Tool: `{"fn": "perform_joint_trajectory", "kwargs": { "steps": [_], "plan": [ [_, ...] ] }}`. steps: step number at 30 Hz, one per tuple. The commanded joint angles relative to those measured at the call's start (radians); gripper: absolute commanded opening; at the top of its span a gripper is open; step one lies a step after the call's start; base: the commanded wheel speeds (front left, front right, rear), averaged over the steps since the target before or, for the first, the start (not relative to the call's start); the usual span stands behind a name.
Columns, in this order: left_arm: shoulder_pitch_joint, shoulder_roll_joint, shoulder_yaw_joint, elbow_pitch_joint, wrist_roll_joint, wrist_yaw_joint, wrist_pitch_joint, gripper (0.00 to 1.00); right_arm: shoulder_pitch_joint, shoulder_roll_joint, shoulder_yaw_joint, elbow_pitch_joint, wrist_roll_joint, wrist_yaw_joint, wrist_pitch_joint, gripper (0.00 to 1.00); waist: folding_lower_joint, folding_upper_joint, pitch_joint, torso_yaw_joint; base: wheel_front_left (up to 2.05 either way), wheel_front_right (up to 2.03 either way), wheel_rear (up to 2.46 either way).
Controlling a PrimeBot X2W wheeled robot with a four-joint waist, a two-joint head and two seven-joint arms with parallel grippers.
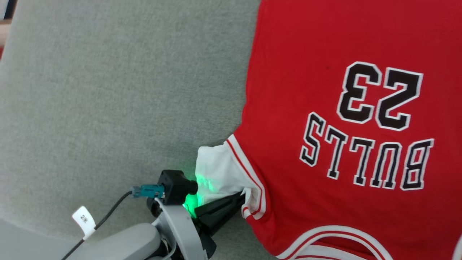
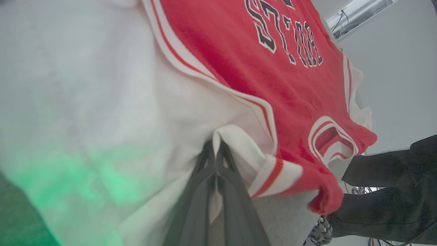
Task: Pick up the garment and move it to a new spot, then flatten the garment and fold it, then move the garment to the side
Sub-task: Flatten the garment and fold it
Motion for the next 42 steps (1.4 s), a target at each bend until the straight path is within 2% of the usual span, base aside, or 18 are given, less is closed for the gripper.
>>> {"fn": "perform_joint_trajectory", "kwargs": {
  "steps": [1,6,10,11,12,13,19,26,31,35,40,42],
  "plan": [
    [0.003,-0.027,-0.022,0.052,-0.006,0.014,0.013,0.0,-0.033,0.02,-0.012,0.041,-0.027,-0.001,0.018,1.0,0.0,-0.0001,0.055,0.049,0.0,0.0,0.0],
    [-0.015,-0.04,-0.038,0.059,-0.021,0.016,0.002,0.0,-0.068,0.091,-0.028,0.17,-0.086,-0.001,0.061,1.0,0.0,-0.0001,0.068,0.049,0.0,0.0,0.0],
    [-0.023,-0.04,-0.044,0.062,-0.025,0.016,-0.005,0.0,-0.064,0.124,-0.03,0.206,-0.104,-0.001,0.06,1.0,0.0,-0.0001,0.067,0.044,0.0,0.0,0.0],
    [-0.028,-0.039,-0.046,0.067,-0.026,0.016,-0.011,0.0,-0.048,0.135,-0.024,0.208,-0.11,-0.001,0.058,0.23,0.0,-0.0001,0.062,0.04,0.0,0.0,0.0],
    [-0.028,-0.039,-0.046,0.067,-0.026,0.016,-0.011,0.0,-0.048,0.135,-0.024,0.208,-0.11,-0.001,0.058,0.23,0.0,-0.0001,0.062,0.04,0.0,0.0,0.0],
    [-0.03,-0.037,-0.047,0.07,-0.028,0.016,-0.013,0.0,-0.04,0.14,-0.027,0.205,-0.105,-0.001,0.056,0.0,0.0,-0.0001,0.056,0.037,0.0,0.0,0.0],
    [-0.023,-0.013,-0.044,0.082,-0.031,0.016,-0.037,0.0,-0.002,0.098,-0.05,0.132,-0.064,-0.001,-0.004,0.0,0.0,-0.0001,-0.007,0.01,0.0,0.0,0.0],
    [0.045,0.038,-0.023,0.078,-0.04,0.013,-0.051,0.0,0.205,-0.032,-0.042,-0.124,0.084,-0.001,-0.004,0.0,0.0,-0.0001,-0.112,-0.044,0.0,0.0,0.0],
    [0.093,0.056,0.023,0.061,-0.03,0.011,-0.054,0.0,0.439,-0.146,-0.1,-0.332,0.219,-0.001,-0.009,0.0,0.0,-0.0001,-0.156,-0.091,0.0,0.0,0.0],
    [0.132,0.07,0.064,0.055,-0.014,0.009,-0.054,0.0,0.677,-0.213,-0.15,-0.487,0.313,-0.001,-0.036,0.0,0.0,-0.0001,-0.179,-0.123,0.0,0.0,0.0],
    [0.177,0.078,0.112,0.043,0.005,0.009,-0.054,0.0,1.01,-0.249,-0.208,-0.645,0.381,-0.001,-0.116,0.0,0.0,-0.0001,-0.213,-0.155,0.0,0.0,0.0],
    [0.195,0.082,0.128,0.038,0.01,0.009,-0.054,0.0,1.136,-0.241,-0.219,-0.704,0.386,-0.001,-0.152,0.0,0.0,-0.0001,-0.222,-0.166,0.0,0.0,0.0]
  ]
}}
